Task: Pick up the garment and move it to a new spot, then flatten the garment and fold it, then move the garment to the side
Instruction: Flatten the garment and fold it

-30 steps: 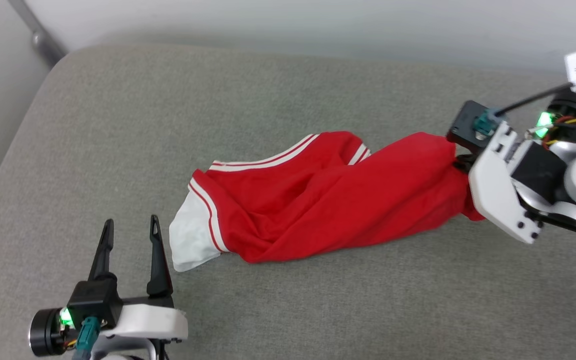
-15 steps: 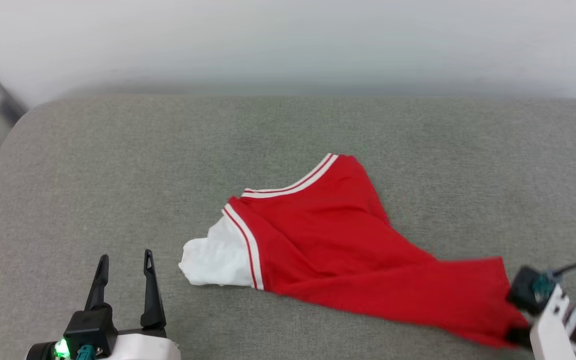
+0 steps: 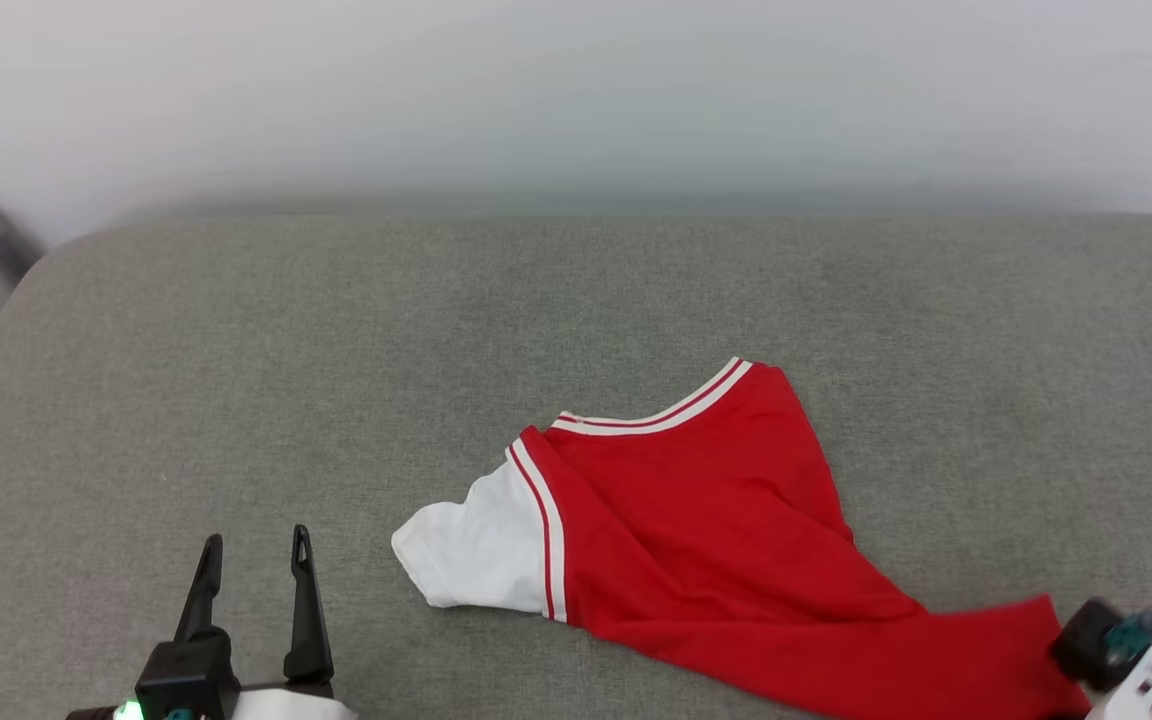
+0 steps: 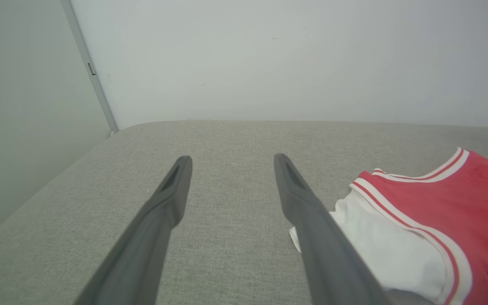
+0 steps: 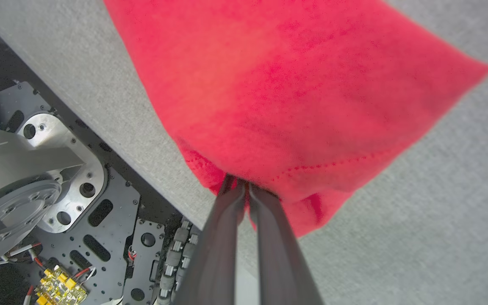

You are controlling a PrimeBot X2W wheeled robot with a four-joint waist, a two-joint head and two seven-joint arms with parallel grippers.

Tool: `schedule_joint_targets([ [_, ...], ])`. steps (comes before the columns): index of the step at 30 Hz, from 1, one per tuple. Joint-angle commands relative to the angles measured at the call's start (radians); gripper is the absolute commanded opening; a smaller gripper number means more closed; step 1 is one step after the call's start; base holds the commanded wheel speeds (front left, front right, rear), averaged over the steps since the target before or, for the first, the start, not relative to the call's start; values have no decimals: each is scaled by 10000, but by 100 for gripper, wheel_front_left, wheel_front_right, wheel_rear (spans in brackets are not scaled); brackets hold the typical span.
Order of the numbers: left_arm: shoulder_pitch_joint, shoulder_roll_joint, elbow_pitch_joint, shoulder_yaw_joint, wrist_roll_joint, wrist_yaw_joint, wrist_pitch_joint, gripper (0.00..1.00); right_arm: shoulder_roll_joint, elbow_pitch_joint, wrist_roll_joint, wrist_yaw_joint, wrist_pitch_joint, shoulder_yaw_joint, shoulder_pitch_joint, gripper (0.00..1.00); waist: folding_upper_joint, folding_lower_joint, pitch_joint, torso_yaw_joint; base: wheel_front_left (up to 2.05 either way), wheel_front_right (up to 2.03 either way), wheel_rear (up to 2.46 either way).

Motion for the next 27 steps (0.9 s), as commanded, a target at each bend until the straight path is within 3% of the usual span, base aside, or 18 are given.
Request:
schedule_joint_targets([
  [1, 175, 2, 9, 44, 62, -20, -24, 100, -78, 10, -157, -10, -190, -409, 140, 100, -1, 0, -119, -40, 0, 0, 0],
  [8, 435, -11, -10, 83, 125, -38, -25, 100, -815, -836, -674, -9, -259, -2910, 139, 100, -1, 0, -496, -114, 0, 0, 0],
  [15, 399, -30, -90, 7, 194, -91, -25, 100, -924, -2313, -1144, -11, 938, -4699, -606, 100, -1, 0, -370, 15, 0, 0, 0],
  [20, 66, -34, -152, -74, 249, -87, -25, 100, -483, -2966, -1286, -11, 2443, -4607, -1882, 100, -1, 0, 80, 248, 0, 0, 0],
  [27, -412, -50, -213, -223, 214, -72, -25, 100, 781, -2406, -701, -11, 5229, -3230, -4179, 100, -1, 0, 937, 593, 0, 0, 0],
])
